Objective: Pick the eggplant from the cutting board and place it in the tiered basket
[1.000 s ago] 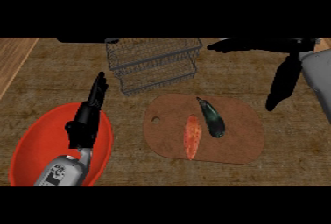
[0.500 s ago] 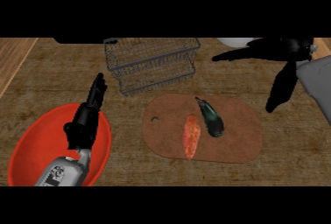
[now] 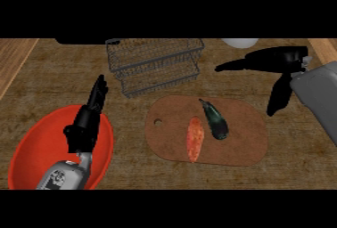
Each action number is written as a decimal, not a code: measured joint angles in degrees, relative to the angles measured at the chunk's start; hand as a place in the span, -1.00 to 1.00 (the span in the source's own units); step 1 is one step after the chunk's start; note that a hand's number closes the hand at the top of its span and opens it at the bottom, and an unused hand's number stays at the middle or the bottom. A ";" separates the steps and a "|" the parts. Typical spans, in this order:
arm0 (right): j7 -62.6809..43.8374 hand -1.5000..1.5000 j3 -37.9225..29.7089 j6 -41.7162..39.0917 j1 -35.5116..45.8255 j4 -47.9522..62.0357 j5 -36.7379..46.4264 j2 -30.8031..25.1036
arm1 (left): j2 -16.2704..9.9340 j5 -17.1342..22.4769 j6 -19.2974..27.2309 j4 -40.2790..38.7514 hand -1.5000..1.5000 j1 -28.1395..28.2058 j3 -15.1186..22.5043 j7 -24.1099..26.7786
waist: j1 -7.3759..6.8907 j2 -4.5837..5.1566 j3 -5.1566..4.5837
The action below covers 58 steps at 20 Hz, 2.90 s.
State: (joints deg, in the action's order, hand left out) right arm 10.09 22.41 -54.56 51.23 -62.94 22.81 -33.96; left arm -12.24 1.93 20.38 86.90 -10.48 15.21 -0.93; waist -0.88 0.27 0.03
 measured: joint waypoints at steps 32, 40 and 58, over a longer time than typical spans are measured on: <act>17.86 -1.00 4.65 18.01 -2.11 16.23 17.38 6.62 | 3.59 -4.51 -3.09 3.04 0.00 2.51 -3.02 -1.71 | 0.29 -0.15 -0.01; 17.41 -1.00 4.32 17.24 -0.94 17.68 18.37 9.11 | 4.49 -4.53 -4.54 -0.06 0.00 0.93 -4.95 -0.14 | 0.43 -0.18 -0.03; 16.04 -1.00 3.67 18.15 -2.64 21.41 22.15 14.91 | 5.80 -6.50 -6.08 3.01 0.00 2.98 -5.97 -1.43 | 0.34 -0.18 -0.03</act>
State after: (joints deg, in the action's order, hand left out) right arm 26.13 26.08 -36.41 48.59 -41.53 44.96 -19.04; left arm -6.44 -4.56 14.30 89.91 -7.50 9.24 -2.36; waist -0.54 0.09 0.00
